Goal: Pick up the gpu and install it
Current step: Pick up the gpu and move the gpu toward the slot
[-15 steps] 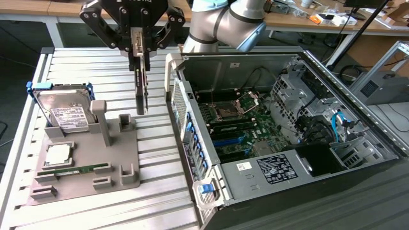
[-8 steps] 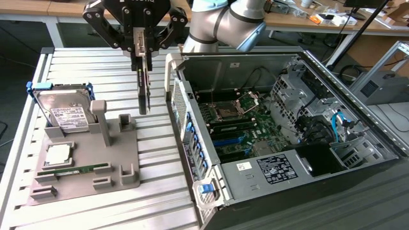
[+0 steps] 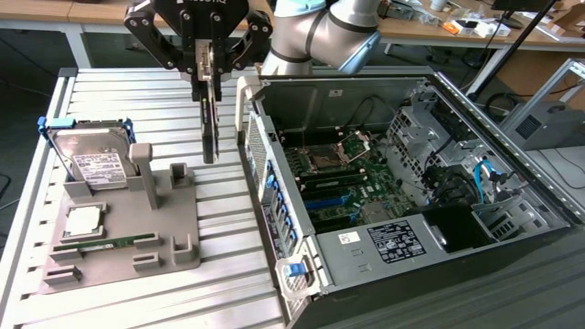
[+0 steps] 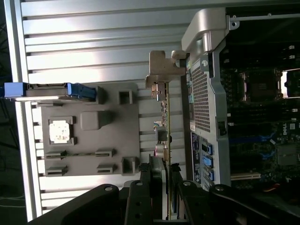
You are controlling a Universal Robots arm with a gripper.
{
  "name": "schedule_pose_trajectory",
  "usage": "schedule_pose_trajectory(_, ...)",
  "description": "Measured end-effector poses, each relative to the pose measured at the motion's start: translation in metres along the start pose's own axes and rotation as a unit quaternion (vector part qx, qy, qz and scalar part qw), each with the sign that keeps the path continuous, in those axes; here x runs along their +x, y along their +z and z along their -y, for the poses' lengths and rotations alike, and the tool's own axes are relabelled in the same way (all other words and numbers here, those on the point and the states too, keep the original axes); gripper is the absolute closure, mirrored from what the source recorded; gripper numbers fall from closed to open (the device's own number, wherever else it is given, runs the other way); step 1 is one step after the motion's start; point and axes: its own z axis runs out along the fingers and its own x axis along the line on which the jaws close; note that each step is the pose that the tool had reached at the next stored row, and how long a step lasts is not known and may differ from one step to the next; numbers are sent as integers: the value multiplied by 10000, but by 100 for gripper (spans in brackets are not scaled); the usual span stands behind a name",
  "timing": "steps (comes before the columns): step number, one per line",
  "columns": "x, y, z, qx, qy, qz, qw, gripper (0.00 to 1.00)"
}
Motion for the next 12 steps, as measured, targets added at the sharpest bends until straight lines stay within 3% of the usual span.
schedule_pose_trajectory(12,-55,3,-4,0,0,0,10000,73)
